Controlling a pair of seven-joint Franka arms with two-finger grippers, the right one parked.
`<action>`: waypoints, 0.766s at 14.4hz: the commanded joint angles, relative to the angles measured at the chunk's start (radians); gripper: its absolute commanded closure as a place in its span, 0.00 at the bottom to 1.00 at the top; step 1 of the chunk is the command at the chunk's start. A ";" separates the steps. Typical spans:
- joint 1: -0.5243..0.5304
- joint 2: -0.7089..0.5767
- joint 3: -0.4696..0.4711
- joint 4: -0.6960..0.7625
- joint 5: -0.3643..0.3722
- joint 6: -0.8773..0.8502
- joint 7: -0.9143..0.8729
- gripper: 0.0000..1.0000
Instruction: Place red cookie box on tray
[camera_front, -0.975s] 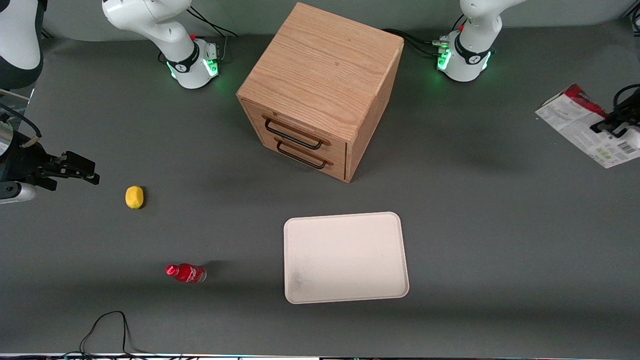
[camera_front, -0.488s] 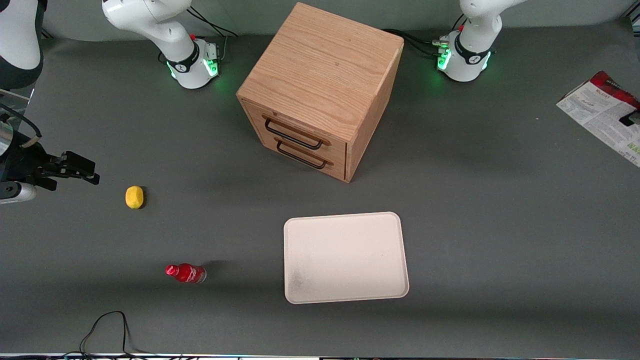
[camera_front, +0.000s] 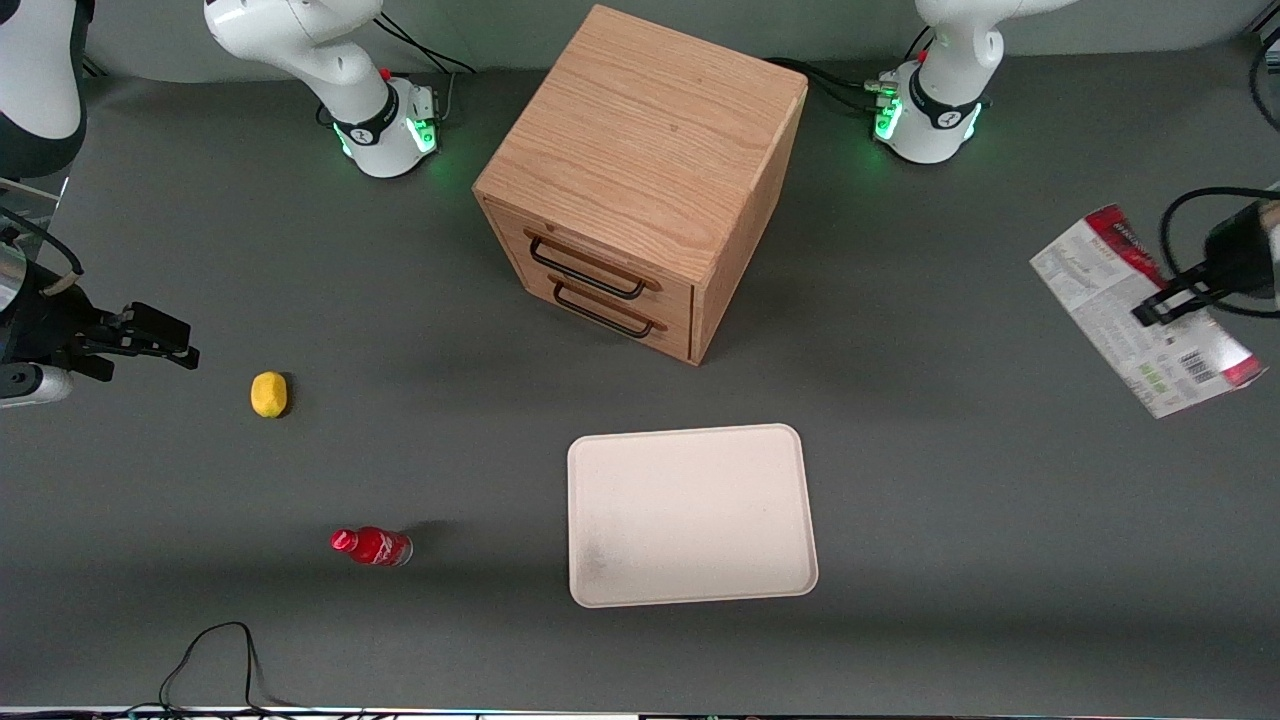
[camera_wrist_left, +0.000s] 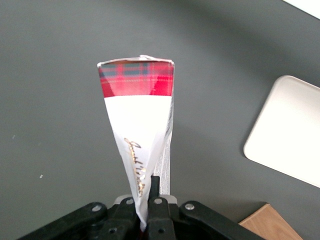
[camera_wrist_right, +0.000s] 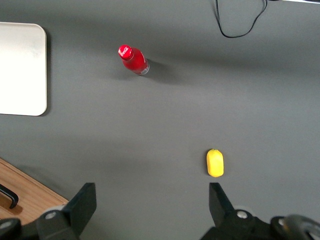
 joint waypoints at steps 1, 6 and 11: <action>-0.135 0.129 0.018 0.195 0.047 -0.046 -0.005 1.00; -0.294 0.296 0.021 0.412 0.066 -0.098 -0.006 1.00; -0.450 0.445 0.052 0.547 0.074 -0.091 -0.066 1.00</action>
